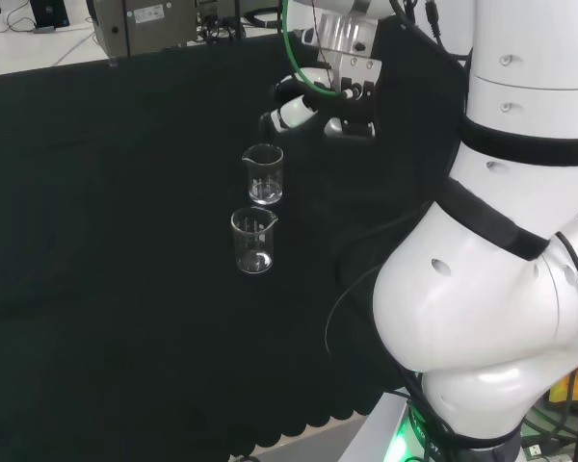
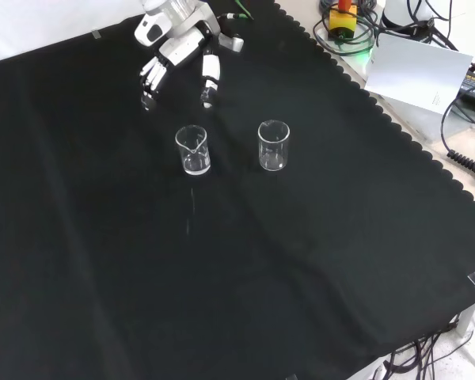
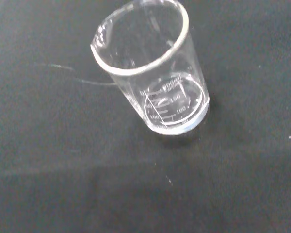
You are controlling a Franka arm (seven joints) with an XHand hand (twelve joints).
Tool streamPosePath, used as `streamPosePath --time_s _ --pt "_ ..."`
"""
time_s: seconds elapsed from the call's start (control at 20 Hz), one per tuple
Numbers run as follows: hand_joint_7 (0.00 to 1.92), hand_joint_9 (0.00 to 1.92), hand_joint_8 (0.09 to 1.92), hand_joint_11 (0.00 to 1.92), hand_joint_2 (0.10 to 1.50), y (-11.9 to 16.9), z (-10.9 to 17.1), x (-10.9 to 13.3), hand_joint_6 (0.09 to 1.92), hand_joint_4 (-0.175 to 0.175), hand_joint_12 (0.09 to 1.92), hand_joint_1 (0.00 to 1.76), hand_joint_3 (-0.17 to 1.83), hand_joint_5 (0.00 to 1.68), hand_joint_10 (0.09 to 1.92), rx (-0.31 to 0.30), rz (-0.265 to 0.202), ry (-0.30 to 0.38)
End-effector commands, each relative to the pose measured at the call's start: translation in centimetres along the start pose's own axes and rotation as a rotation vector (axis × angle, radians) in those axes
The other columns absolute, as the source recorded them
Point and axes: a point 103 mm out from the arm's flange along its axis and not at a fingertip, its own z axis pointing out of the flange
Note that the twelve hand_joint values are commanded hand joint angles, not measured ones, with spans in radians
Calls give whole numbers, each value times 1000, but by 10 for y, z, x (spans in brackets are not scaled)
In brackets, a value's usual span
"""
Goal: Pick up the beaker on the right.
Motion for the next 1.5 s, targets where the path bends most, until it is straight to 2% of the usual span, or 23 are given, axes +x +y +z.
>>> streamPosePath --time_s 0.05,0.45,0.7,1.0,1.3,1.5 --pt "136 299 592 0 774 3 16 -7 87 -1 1410 679 171 264 635 17 -37 47" --pt "94 261 576 0 738 6 34 -8 87 -1 1413 859 180 248 625 49 -104 90" --pt "76 233 577 0 626 10 45 -8 87 -1 1394 889 418 242 642 34 -128 111" --pt "49 195 566 0 562 15 43 -6 87 1 1369 935 542 226 636 24 -168 137" --pt "24 178 552 0 524 19 46 -10 87 11 1317 990 612 194 627 21 -223 234" --pt "24 175 550 0 520 21 48 -11 87 12 1306 992 622 193 625 22 -242 254"
